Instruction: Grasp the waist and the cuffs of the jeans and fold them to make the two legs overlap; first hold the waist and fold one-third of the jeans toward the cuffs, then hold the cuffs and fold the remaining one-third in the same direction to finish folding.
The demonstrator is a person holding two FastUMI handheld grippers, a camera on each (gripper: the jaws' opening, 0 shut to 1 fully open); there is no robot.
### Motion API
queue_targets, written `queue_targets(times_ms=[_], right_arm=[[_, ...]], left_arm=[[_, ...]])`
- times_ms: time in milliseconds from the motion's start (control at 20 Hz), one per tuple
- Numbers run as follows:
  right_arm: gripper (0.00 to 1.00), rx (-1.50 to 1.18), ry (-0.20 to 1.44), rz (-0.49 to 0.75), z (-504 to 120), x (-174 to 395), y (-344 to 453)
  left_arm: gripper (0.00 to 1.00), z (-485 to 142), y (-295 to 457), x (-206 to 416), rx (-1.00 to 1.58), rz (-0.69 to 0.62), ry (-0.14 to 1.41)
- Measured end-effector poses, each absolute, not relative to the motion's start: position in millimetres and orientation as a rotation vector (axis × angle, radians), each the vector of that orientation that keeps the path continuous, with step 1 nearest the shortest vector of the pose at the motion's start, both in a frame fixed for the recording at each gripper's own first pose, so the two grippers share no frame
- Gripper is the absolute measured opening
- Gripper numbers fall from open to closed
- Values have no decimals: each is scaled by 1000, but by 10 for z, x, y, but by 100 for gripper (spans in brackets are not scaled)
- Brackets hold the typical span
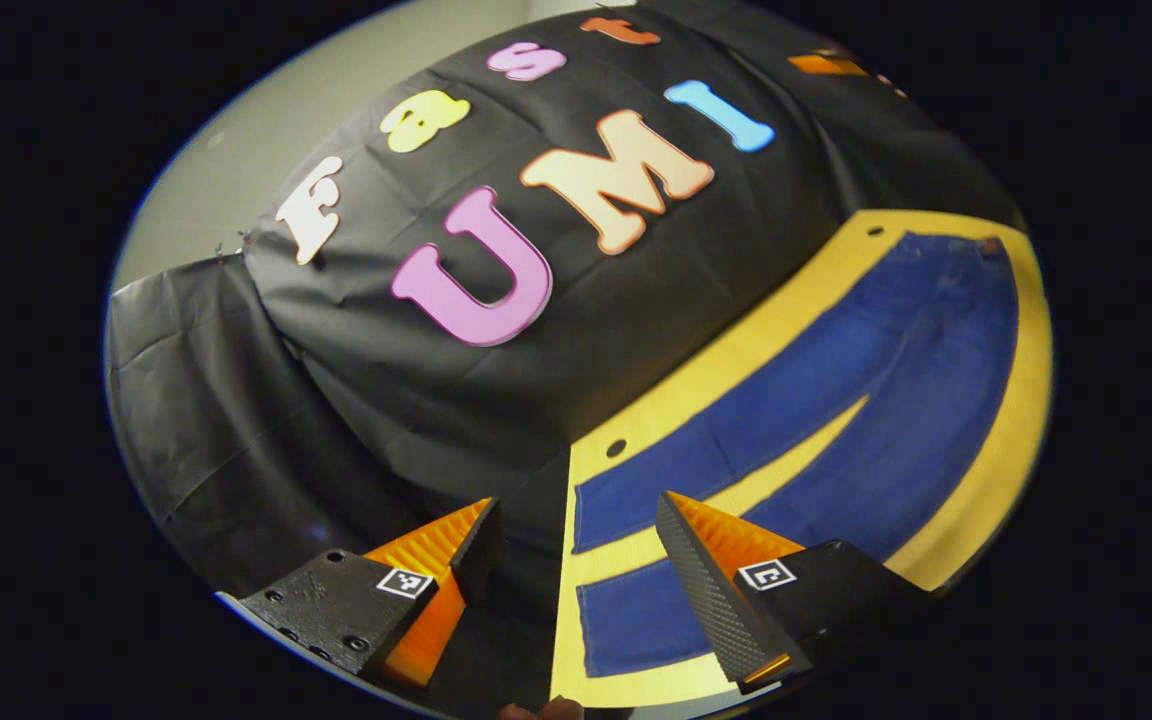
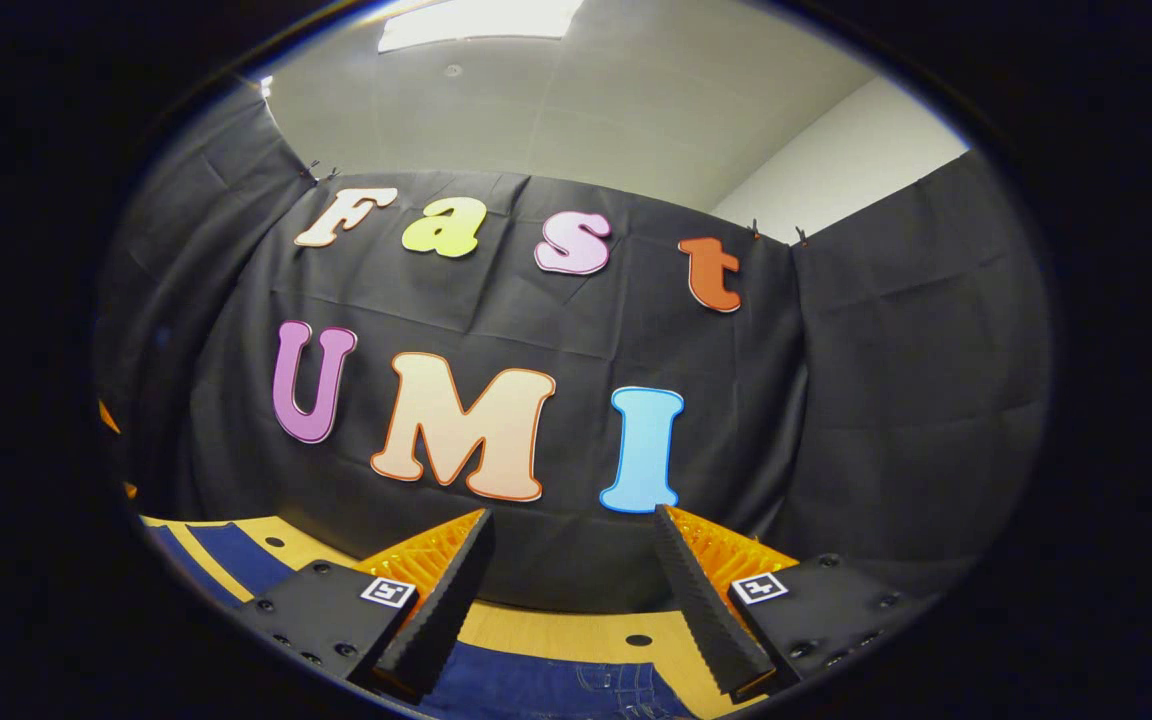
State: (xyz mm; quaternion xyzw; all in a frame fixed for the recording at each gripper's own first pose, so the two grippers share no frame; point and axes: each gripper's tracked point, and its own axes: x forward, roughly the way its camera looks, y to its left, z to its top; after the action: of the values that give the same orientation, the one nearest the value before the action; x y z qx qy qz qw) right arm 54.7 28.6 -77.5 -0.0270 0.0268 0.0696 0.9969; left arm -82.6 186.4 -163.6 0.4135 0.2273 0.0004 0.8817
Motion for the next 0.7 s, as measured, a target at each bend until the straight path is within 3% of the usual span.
queue_targets(times_ms=[400,700], right_arm=[[98,-98,115,186,-1062,562,635],[98,-158,162,188,-1213,500,665]], left_arm=[[95,-2732,2329,-1487,1082,-214,803],[96,-3398,2625,-1866,1264,-383,966]])
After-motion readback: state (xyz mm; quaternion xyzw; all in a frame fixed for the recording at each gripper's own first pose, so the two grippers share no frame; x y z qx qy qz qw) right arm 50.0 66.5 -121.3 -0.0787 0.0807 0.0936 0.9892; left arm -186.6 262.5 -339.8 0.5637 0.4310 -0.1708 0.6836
